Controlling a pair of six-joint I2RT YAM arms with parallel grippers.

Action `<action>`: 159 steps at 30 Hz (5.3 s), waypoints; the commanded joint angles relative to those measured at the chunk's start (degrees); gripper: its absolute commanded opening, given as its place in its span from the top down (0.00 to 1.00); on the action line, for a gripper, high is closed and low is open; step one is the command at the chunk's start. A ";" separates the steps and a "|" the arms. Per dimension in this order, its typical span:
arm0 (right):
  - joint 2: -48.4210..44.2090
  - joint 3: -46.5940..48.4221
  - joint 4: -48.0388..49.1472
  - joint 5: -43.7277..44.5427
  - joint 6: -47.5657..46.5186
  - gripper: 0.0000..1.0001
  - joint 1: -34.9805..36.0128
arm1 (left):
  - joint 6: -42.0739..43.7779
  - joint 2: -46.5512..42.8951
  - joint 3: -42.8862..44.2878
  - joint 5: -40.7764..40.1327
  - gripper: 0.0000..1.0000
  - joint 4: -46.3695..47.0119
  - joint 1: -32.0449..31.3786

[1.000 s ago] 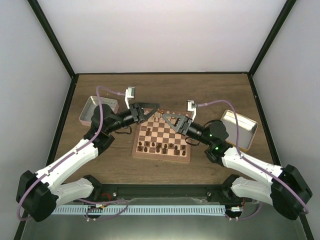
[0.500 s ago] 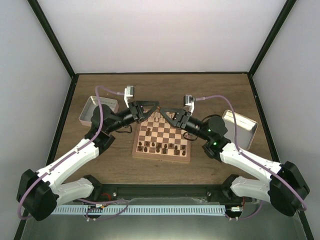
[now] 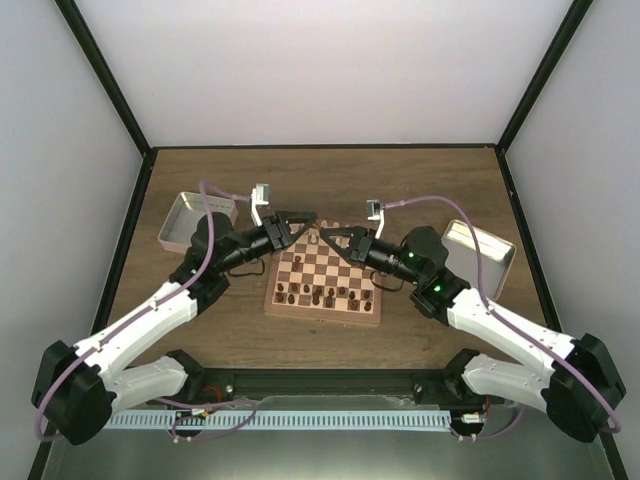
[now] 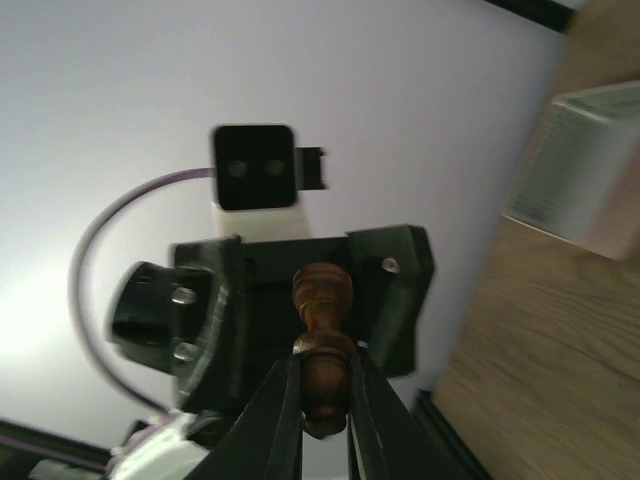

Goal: Set up the chess pieces on the board
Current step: Place the chess piece on the chessboard, then pick up the chess piece from the chessboard, then place the chess piece on the chessboard.

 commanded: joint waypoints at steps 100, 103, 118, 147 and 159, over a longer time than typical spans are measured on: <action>43.75 45.41 -63.83 28.72 -30.14 0.63 8.87 | 34.98 -19.44 -2.79 -43.69 0.20 -41.86 0.47; 47.07 47.46 -61.89 30.29 -29.10 0.62 8.87 | 34.79 -20.03 -3.17 -43.65 0.20 -42.32 0.50; 58.61 54.70 -66.04 37.93 -26.46 0.70 11.80 | 35.40 -21.46 -4.43 -42.96 0.19 -42.79 0.50; 58.04 53.27 -65.88 41.02 -29.21 0.90 11.99 | 33.08 -22.85 -6.43 -43.47 0.19 -42.03 0.50; 30.04 32.39 -34.73 26.21 -11.28 0.87 9.69 | 34.29 -25.83 -15.21 -26.26 0.19 -23.51 0.50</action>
